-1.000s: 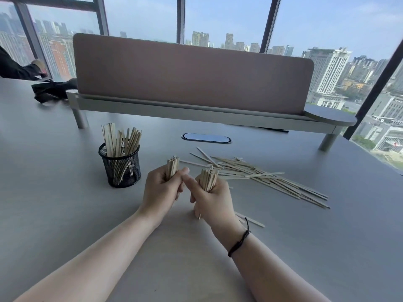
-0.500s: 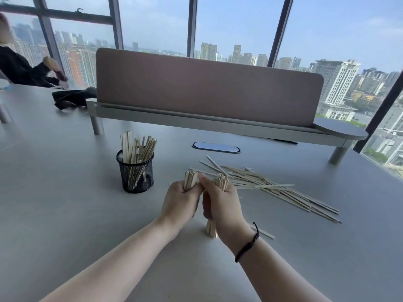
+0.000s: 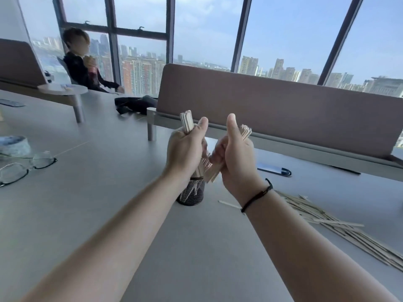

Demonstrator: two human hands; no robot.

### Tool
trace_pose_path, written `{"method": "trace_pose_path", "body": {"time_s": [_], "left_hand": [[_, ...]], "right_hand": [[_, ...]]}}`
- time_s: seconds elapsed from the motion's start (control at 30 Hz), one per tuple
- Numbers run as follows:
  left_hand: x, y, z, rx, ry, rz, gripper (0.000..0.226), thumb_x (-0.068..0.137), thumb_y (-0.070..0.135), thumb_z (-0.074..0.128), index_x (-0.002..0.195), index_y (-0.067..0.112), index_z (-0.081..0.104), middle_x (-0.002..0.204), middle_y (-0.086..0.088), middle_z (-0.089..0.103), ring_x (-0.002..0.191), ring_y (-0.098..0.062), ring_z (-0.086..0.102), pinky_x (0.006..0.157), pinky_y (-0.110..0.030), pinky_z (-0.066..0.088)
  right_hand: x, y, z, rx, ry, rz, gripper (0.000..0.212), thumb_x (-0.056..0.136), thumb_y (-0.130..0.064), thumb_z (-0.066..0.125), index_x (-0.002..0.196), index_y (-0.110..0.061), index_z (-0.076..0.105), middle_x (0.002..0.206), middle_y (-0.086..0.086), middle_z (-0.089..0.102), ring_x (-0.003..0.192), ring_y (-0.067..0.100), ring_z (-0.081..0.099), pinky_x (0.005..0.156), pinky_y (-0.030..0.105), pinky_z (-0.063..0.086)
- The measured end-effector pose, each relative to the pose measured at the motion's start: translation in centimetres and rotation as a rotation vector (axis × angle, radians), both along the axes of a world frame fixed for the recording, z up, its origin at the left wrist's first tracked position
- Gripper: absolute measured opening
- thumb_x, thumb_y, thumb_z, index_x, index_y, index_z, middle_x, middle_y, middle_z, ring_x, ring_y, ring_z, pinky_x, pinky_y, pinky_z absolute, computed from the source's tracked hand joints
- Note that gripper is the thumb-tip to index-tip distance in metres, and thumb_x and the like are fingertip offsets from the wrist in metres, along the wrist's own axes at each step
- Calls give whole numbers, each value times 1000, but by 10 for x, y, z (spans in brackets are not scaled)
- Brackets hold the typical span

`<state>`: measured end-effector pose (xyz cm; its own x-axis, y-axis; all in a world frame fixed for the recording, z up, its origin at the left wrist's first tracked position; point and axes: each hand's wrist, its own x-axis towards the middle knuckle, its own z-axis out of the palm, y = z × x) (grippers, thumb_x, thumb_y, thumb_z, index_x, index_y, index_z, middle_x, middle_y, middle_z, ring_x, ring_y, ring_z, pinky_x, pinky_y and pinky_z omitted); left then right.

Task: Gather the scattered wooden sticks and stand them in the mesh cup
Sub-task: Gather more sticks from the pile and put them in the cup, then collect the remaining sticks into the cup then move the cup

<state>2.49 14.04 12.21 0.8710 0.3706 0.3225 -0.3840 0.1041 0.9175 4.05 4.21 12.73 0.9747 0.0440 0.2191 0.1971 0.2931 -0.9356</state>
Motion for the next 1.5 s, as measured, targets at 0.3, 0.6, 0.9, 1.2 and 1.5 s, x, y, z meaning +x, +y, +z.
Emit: {"method": "trace_pose_path", "body": {"time_s": [0.3, 0.6, 0.9, 1.2, 1.5], "left_hand": [[53, 36, -43, 233, 280, 209, 45, 95, 48, 54, 64, 16, 57, 61, 2, 56, 71, -21, 59, 66, -33, 45], [58, 45, -76, 228, 207, 116, 36, 95, 50, 56, 128, 37, 51, 110, 18, 68, 107, -6, 65, 96, -37, 51], [57, 45, -86, 330, 110, 75, 39, 108, 37, 35, 105, 19, 70, 97, 5, 72, 94, -11, 64, 85, -33, 49], [15, 16, -82, 950, -428, 472, 37, 97, 31, 54, 119, 3, 65, 124, -13, 64, 122, -32, 54, 104, -44, 43], [-10, -69, -137, 1455, -43, -345, 53, 94, 54, 55, 143, 34, 47, 165, 4, 28, 148, -20, 33, 118, -38, 32]], "right_hand": [[52, 43, -16, -96, -53, -67, 50, 93, -45, 62, 62, -11, 43, 52, 9, 43, 49, 19, 47, 54, 29, 46], [65, 34, -51, -797, -487, -318, 26, 99, -27, 53, 122, -17, 60, 116, -2, 66, 105, 11, 59, 83, 16, 40], [79, 35, -40, -1145, -357, 19, 32, 103, -35, 40, 124, -21, 59, 119, 1, 67, 108, 20, 59, 79, 27, 37], [37, -29, -60, -553, -225, -201, 17, 97, -35, 58, 97, -20, 65, 89, -12, 67, 78, -6, 60, 74, 20, 46], [-71, -179, -137, -1552, -258, -102, 61, 89, -63, 47, 144, -40, 35, 153, -7, 30, 145, 15, 23, 119, 31, 18]]}}
